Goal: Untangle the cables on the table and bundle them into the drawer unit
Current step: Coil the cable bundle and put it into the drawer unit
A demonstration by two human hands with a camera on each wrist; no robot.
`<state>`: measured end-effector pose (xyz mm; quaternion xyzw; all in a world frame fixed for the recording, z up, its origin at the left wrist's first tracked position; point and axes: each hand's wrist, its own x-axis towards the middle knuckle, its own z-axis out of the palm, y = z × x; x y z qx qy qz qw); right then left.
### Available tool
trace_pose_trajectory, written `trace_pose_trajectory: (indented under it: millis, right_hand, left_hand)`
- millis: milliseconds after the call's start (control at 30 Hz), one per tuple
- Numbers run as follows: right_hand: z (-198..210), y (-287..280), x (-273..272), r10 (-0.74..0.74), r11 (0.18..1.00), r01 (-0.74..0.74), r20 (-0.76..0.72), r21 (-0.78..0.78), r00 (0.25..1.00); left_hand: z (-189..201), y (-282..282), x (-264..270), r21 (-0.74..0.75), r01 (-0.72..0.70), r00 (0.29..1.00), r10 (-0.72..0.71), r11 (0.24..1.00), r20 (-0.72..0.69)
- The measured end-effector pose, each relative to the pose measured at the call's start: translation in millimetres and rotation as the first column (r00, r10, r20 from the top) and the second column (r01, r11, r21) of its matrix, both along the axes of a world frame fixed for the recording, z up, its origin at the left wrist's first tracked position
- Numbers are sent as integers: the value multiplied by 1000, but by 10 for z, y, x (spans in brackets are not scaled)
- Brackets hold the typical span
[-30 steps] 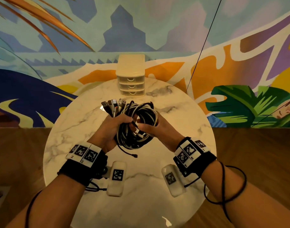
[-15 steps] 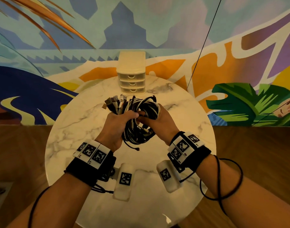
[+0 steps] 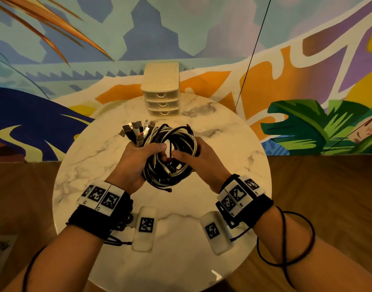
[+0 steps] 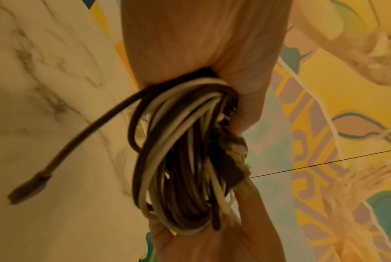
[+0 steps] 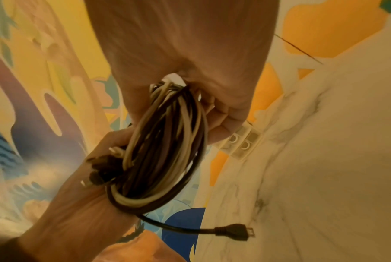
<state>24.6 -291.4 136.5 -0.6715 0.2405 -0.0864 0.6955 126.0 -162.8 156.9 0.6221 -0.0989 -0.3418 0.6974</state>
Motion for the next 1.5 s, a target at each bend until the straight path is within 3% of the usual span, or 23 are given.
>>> trace_pose_trajectory:
  millis: [200, 367, 600, 733, 1000, 1133, 1333, 1500]
  right_hand:
    - [25, -78, -221, 13, 975, -28, 71, 218, 997]
    - [120, -139, -273, 39, 986, -74, 229, 147, 973]
    - [97, -262, -370, -193, 981, 176, 310, 83, 931]
    - [71, -407, -387, -108, 991, 123, 261, -43, 959]
    - [131, -603, -361, 4, 996, -24, 226, 85, 974]
    - [125, -766, -339, 129, 991, -134, 146, 24, 981]
    - [20, -837, -210, 138, 980, -141, 34, 139, 990]
    - [-82, -819, -28, 164, 984, -158, -67, 88, 984]
  left_hand:
    - [-24, -84, -65, -170, 148, 979, -168, 974, -113]
    - [-51, -130, -101, -298, 287, 912, -354, 911, -205]
    - [8, -256, -157, -346, 299, 903, -380, 889, -198]
    - [-6, -370, -229, -345, 273, 916, -352, 898, -194]
    - [-58, -486, -357, -277, 262, 940, -309, 925, -142]
    - [-128, -491, -378, -228, 249, 944, -289, 941, -161]
    - [-94, -584, -340, 34, 110, 991, -107, 993, -85]
    - [-155, -546, -104, 182, 85, 996, -76, 980, -56]
